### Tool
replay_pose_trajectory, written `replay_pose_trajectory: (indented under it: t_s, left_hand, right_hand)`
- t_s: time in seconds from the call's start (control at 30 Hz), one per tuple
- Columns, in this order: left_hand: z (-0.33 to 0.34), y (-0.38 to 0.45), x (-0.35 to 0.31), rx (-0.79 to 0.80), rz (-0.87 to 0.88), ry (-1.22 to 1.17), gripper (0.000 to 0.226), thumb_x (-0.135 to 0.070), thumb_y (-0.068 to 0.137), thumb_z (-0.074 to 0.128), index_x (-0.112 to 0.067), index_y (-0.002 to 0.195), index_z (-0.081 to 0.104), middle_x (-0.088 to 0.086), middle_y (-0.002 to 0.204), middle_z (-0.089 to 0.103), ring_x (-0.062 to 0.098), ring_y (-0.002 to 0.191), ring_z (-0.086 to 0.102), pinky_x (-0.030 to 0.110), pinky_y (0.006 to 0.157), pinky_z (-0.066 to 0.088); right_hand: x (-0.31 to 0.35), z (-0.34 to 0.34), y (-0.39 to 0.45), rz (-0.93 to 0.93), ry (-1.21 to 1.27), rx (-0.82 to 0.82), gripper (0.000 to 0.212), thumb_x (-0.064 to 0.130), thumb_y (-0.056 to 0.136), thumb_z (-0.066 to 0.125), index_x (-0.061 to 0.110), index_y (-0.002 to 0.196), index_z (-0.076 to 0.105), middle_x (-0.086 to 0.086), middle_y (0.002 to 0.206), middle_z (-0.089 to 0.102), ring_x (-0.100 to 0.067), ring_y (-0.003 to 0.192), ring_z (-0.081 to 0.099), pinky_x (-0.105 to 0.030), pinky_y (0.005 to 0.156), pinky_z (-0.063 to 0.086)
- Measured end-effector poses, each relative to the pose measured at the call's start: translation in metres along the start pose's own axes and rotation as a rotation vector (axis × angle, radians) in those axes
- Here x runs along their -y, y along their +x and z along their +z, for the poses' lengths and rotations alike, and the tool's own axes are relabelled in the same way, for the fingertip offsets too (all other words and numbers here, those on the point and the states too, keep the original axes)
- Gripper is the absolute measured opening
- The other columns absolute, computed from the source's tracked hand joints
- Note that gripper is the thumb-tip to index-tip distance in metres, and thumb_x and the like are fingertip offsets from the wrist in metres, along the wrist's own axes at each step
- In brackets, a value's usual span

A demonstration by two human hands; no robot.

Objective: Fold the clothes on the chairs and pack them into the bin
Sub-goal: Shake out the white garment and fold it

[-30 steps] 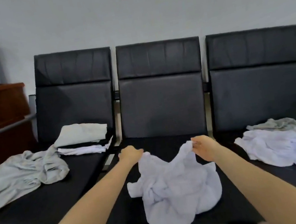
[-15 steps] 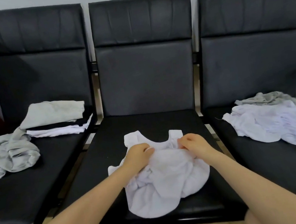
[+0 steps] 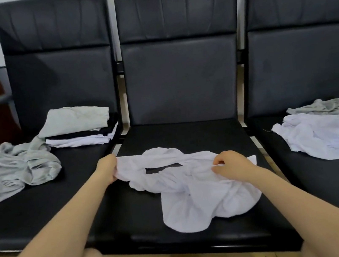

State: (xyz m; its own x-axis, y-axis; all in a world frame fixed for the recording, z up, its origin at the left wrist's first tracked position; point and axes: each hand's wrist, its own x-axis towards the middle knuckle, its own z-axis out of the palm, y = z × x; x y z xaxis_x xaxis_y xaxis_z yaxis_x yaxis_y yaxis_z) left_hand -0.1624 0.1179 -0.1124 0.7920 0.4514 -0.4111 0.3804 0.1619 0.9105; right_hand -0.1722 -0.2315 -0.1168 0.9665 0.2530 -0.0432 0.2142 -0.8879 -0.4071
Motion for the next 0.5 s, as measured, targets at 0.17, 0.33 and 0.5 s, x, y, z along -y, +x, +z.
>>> replay_pose_trajectory:
  t_s: [0.17,0.33,0.5]
  left_hand:
    - [0.032,-0.011,0.002,-0.11,0.699,0.891,0.035,-0.03,0.088,0.056,-0.019,0.121,0.061,0.014,0.126,0.051,0.031,0.119,0.047,0.04,0.099,0.041]
    - [0.081,-0.009,0.01,0.22,0.949,1.438,0.045,-0.047,0.09,0.053,-0.03,0.132,0.054,0.002,0.129,0.05,0.023,0.12,0.046,0.038,0.097,0.04]
    - [0.086,0.013,0.019,0.176,0.924,1.23,0.024,-0.036,0.095,0.051,-0.023,0.109,0.066,0.0,0.112,0.059,0.021,0.106,0.053,0.034,0.088,0.043]
  right_hand:
    - [0.019,0.002,0.014,0.008,0.078,-0.057,0.034,0.027,0.09,0.057,-0.002,0.071,0.06,-0.009,0.075,0.055,-0.018,0.064,0.05,-0.032,0.062,0.043]
    - [0.04,0.012,0.031,-0.042,0.083,-0.012,0.028,0.021,0.087,0.052,-0.003,0.079,0.064,-0.012,0.08,0.06,-0.019,0.069,0.051,-0.034,0.067,0.046]
    - [0.023,0.029,0.031,-0.158,0.126,-0.11,0.018,0.021,0.088,0.062,0.019,0.102,0.072,0.005,0.106,0.062,-0.012,0.102,0.054,-0.022,0.093,0.042]
